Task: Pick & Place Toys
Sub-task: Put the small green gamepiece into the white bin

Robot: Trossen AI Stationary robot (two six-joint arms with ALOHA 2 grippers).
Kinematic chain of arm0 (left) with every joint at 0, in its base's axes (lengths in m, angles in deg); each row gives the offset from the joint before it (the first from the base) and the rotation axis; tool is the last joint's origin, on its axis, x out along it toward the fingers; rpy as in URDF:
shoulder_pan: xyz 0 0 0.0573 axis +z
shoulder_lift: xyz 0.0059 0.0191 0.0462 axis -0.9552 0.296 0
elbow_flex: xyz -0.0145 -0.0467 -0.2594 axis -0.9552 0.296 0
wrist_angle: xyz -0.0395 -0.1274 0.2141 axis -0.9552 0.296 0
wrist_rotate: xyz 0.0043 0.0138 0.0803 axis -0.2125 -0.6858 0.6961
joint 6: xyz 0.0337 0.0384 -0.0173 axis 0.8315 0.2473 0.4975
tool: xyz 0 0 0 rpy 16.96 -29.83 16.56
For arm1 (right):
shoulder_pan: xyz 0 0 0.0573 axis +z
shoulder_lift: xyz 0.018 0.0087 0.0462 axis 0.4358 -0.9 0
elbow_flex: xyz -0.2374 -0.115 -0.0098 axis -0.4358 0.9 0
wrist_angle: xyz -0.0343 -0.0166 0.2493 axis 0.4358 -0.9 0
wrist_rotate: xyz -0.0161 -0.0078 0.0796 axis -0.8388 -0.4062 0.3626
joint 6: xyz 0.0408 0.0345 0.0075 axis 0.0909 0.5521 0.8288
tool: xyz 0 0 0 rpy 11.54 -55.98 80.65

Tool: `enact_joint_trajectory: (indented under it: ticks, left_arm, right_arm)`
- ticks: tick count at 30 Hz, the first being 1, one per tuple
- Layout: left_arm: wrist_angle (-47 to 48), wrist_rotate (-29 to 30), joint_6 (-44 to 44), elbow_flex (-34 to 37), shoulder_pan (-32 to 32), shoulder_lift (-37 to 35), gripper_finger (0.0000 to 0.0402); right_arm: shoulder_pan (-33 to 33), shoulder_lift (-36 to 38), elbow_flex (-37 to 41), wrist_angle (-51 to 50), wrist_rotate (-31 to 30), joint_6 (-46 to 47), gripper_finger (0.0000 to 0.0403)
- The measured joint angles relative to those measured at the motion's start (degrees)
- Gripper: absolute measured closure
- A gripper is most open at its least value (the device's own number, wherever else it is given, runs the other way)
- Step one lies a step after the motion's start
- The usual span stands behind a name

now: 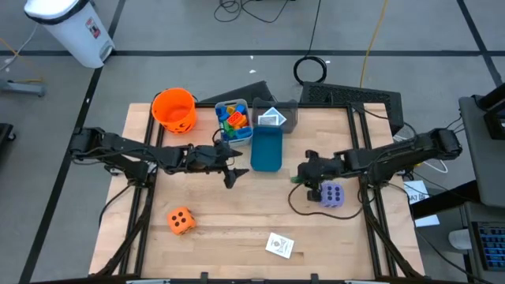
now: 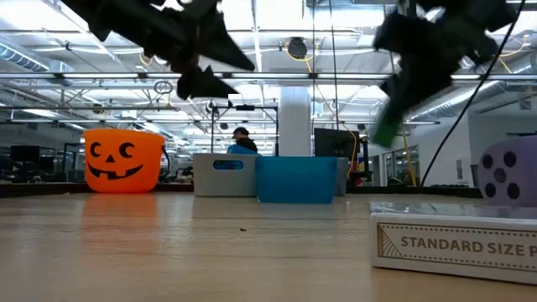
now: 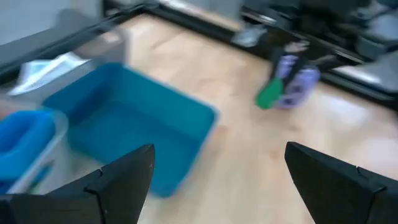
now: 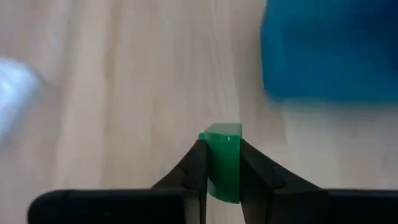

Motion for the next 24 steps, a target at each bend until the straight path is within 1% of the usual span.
enact_joint_trajectory:
  ticks: [3, 5, 8, 10, 14, 16, 19, 21, 24]
  left_arm:
    - [-3.5, -3.4, 1.7, 0.0, -1.0, 0.0, 0.0037]
    - [-5.3, -4.4, 2.8, 0.0, -1.9, 0.0, 0.0037]
    - [-6.1, -4.7, 4.6, 0.0, -3.7, 0.0, 0.0037]
    - [-6.2, -4.6, 5.7, 0.0, -4.8, 0.0, 0.0037]
    - [-9.0, -4.2, 7.6, 0.0, -6.3, 0.0, 0.0037]
    - [-11.5, -3.5, 8.6, 0.0, -6.6, 0.4, 0.0037]
    - [-14.6, -1.0, 9.5, 0.0, -7.2, 2.1, 0.0037]
    - [-16.6, -0.9, 10.3, 0.0, -7.4, 4.0, 0.0037]
    - [-21.8, -0.9, 14.2, 0.0, -7.5, 7.4, 0.0037]
  right_arm:
    - [0.0, 2.7, 0.3, 10.2, 0.0, -4.4, 0.0356]
    - [0.0, 4.0, 1.6, 19.6, -0.1, -7.5, 0.0347]
    - [0.0, 4.4, 4.5, 33.2, 0.0, -11.5, 0.0344]
    - [0.0, 4.3, 6.9, 42.3, 0.1, -13.3, 0.0349]
    - [0.0, 2.7, 11.4, 57.7, 0.2, -14.5, 0.0354]
    - [0.0, 1.2, 12.2, 62.5, 0.4, -14.4, 0.0354]
    - [0.0, -1.3, 12.2, 65.1, 0.6, -13.6, 0.0353]
    - [0.0, -3.6, 11.8, 66.8, 2.5, -13.1, 0.0353]
    - [0.1, -5.8, 11.0, 68.7, 4.9, -13.0, 0.0353]
